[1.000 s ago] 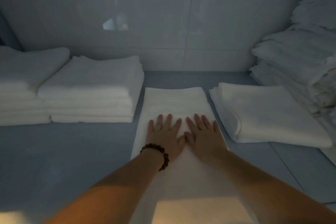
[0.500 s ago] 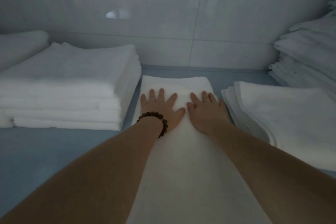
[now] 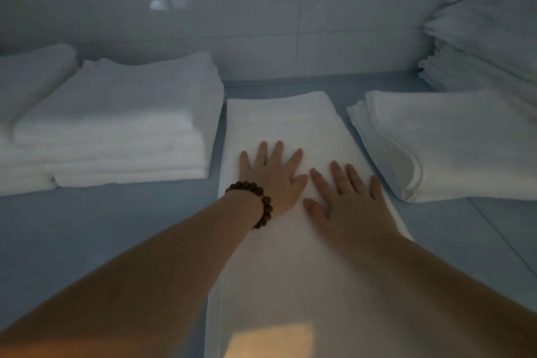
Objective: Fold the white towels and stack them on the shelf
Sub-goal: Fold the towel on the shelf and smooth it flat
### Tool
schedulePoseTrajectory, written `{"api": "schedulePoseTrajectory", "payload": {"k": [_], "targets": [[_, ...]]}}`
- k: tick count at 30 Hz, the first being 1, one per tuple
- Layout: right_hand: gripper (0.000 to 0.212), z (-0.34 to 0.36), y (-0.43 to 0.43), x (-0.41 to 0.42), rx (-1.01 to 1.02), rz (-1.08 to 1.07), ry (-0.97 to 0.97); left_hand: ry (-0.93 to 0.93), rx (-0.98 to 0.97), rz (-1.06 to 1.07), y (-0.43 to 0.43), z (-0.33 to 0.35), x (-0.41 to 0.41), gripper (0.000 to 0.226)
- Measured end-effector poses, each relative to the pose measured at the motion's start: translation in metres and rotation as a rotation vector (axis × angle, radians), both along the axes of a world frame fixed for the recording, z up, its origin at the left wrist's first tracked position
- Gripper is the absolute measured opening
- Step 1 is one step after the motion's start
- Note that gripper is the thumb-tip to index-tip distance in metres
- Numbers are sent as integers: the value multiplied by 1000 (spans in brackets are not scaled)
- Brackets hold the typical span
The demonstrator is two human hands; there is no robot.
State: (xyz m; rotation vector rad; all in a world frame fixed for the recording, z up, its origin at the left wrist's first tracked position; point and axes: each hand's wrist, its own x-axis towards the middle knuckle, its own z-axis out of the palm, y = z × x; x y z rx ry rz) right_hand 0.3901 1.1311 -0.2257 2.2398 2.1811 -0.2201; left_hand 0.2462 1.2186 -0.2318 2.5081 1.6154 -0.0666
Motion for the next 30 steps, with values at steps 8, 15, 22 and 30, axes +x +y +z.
{"api": "schedulePoseTrajectory", "payload": {"k": [8,15,22,30], "targets": [[56,8,-58,-1,-6,13,60,-32,-60,9,-115,11,-7,56],[60,-1,-110,0,16,38,18,-66,36,20,-166,-2,-23,58],[61,-5,-75,3,50,43,4,-89,110,34,-134,-8,-20,59],[58,2,-62,11,-8,102,29,-11,27,-27,-115,-4,-22,58]]}}
